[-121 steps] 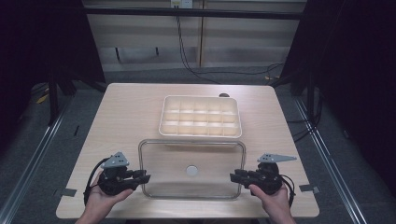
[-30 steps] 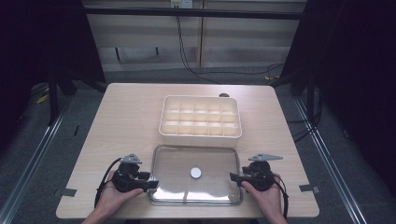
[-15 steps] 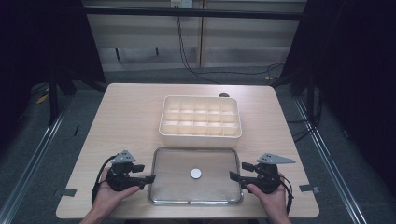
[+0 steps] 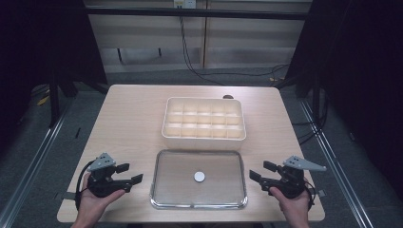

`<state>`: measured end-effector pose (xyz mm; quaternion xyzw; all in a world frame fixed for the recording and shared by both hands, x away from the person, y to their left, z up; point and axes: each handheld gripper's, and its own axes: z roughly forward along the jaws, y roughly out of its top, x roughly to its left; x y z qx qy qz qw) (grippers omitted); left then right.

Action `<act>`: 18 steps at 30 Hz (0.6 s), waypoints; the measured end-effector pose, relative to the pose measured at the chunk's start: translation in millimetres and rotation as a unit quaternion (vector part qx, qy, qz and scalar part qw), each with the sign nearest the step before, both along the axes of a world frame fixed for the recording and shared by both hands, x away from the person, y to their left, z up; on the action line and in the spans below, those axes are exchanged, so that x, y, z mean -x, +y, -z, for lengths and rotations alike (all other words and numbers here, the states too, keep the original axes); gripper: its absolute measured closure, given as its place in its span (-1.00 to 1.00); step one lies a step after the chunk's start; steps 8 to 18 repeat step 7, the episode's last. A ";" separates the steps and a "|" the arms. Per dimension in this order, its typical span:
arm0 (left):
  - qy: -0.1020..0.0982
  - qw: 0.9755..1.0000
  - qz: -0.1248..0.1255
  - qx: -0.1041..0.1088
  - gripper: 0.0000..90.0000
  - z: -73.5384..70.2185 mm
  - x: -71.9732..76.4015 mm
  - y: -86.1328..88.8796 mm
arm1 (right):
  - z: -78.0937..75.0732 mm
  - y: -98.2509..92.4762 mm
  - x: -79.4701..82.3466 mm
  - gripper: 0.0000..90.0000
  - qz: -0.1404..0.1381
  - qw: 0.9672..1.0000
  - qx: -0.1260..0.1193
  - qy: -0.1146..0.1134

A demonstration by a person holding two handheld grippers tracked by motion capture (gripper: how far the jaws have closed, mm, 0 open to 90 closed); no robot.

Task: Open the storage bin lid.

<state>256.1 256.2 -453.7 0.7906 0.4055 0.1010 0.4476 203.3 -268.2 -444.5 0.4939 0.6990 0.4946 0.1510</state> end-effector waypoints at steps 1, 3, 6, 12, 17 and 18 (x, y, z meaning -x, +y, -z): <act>-0.003 1.000 -0.006 0.001 -0.38 -1.0 -0.2 3.3 | -1.1 -3.3 0.8 -0.45 0.006 1.000 -0.001 -0.005; -0.006 1.000 -0.019 0.014 -0.41 -1.7 -1.0 8.2 | -2.7 -8.9 1.8 -0.46 0.017 1.000 -0.001 -0.012; -0.016 0.999 -0.035 0.021 -0.42 -2.2 -3.2 17.9 | -4.2 -17.9 2.6 -0.49 0.034 0.999 -0.001 -0.022; -0.014 0.999 -0.041 0.026 -0.43 -1.5 -4.4 20.5 | -3.9 -21.0 2.5 -0.51 0.043 0.999 -0.003 -0.022; -0.014 0.999 -0.041 0.026 -0.43 -1.5 -4.4 20.5 | -3.9 -21.0 2.5 -0.51 0.043 0.999 -0.003 -0.022; -0.014 0.999 -0.041 0.026 -0.43 -1.5 -4.4 20.5 | -3.9 -21.0 2.5 -0.51 0.043 0.999 -0.003 -0.022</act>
